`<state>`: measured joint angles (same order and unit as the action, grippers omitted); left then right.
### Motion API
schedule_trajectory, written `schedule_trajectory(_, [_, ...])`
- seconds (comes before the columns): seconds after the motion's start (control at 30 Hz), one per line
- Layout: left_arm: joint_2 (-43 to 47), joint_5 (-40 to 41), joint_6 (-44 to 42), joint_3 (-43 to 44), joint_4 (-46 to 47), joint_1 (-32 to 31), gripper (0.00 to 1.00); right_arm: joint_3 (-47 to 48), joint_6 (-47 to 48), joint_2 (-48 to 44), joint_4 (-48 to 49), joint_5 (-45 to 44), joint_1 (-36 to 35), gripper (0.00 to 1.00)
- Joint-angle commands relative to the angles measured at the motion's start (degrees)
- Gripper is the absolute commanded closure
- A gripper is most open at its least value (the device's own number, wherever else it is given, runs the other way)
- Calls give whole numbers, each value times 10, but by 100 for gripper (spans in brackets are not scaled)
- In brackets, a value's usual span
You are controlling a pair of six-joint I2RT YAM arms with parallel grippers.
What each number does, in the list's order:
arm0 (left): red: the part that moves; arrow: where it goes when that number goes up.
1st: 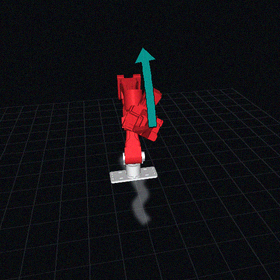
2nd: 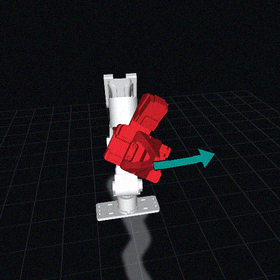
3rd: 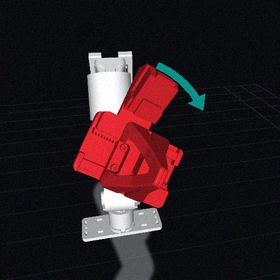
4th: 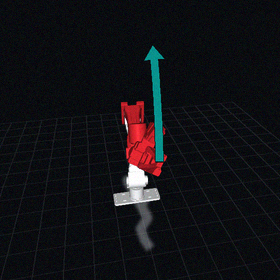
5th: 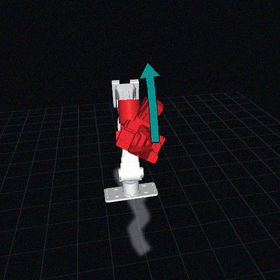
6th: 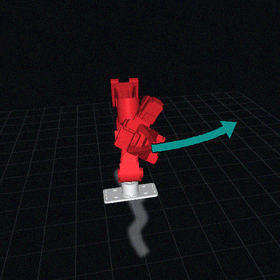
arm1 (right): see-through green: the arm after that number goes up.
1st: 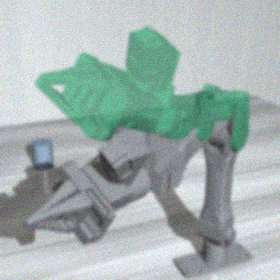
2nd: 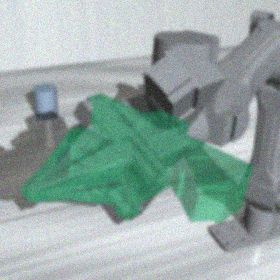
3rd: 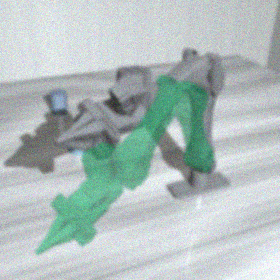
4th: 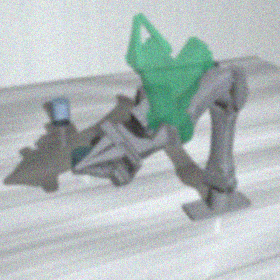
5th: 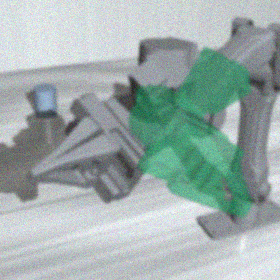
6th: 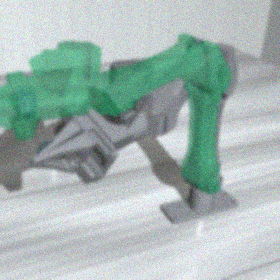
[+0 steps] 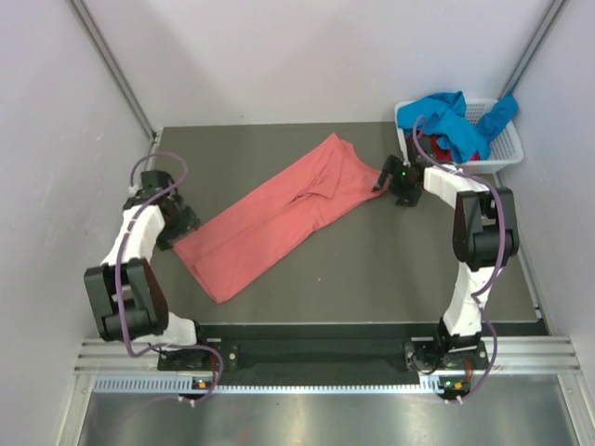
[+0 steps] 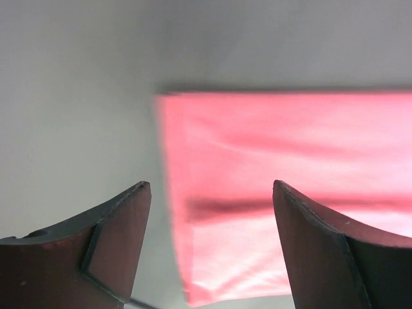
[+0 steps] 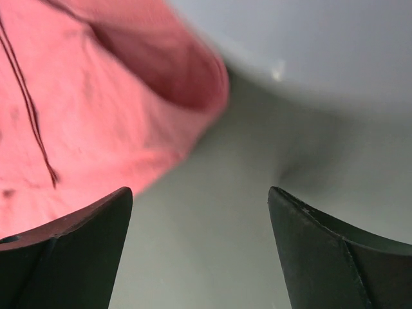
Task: Fold and stack the t-shirts
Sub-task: Fold the tshirt
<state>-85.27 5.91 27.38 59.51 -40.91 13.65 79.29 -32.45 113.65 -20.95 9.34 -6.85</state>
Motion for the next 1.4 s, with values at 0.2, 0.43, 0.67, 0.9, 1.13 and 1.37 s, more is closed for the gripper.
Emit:
schedule_trajectory(0.2, [25,-77,50,66,256,-224,20,-21,42,-143,-64,-19,-1,13])
schedule_trajectory(0.43, [-174,-230,13,185,450,-275,29,1,43,-144,-35,58,-13,17])
schedule_trajectory(0.67, [-390,-296,8,432,473,-315,34,81,46,-90,-28,71,-17,30])
schedule_trajectory(0.9, [-416,-259,25,434,499,-332,36,216,49,57,61,111,-26,48])
schedule_trajectory(1.13, [-332,-232,-19,381,435,-332,36,386,27,201,109,133,-47,50])
schedule_trajectory(1.37, [-202,-192,-16,273,374,-332,36,436,13,267,125,109,-75,59])
